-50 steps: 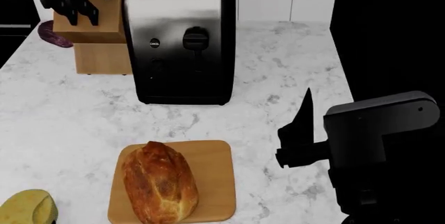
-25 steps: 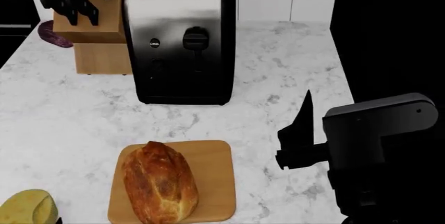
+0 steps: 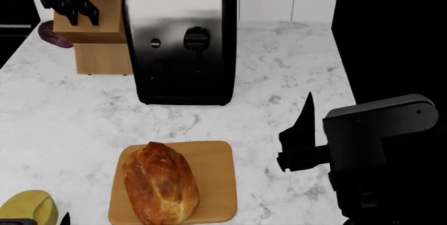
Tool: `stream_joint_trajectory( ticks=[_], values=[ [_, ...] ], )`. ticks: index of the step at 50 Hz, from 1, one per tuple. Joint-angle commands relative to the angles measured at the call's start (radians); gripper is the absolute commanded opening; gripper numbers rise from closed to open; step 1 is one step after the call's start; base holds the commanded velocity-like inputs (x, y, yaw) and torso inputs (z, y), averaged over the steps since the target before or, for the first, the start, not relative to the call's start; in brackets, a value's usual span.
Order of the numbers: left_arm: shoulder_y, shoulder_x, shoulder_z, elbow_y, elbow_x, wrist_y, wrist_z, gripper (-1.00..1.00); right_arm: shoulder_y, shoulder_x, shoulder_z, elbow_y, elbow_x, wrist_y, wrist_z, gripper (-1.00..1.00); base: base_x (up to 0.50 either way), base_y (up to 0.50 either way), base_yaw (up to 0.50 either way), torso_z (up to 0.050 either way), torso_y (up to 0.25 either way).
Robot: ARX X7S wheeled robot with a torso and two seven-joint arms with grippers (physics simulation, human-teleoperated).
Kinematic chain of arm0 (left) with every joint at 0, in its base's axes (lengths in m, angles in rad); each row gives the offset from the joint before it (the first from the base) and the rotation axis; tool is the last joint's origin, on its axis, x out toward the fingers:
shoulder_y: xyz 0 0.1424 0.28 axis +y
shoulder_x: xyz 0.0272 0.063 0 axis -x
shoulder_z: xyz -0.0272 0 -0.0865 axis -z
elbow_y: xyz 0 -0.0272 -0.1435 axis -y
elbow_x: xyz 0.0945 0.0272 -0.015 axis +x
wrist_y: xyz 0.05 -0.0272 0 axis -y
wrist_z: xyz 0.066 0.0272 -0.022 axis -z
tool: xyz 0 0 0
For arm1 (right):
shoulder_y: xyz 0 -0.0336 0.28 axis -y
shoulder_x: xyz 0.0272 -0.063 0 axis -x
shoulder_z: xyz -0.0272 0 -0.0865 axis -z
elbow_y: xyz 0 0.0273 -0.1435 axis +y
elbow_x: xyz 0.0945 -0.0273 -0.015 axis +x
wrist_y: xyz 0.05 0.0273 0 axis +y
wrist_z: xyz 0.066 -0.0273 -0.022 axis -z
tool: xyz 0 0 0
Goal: Pick up the wedge of cheese and place it on the slice of bread to prepare a simple cheese on bread dish.
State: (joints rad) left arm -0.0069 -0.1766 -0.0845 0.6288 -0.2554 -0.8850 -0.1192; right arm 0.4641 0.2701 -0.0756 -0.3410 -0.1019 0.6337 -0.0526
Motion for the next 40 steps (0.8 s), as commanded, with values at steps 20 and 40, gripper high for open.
stream_joint_trajectory(
  ticks=[20,40],
  values=[
    [0.035,-0.006,0.015,-0.164,-0.034,0.037,-0.001,-1.00,-0.002,0.011,-0.003,-0.003,-0.005,0.012,0.011,1.00,0.00,0.00,0.00,0.000,0.000],
    [0.001,-0.026,0.038,-0.008,-0.068,-0.079,-0.032,-1.00,-0.014,0.013,-0.004,0.004,0.006,-0.003,0.019,1.00,0.00,0.00,0.00,0.000,0.000]
  ],
)
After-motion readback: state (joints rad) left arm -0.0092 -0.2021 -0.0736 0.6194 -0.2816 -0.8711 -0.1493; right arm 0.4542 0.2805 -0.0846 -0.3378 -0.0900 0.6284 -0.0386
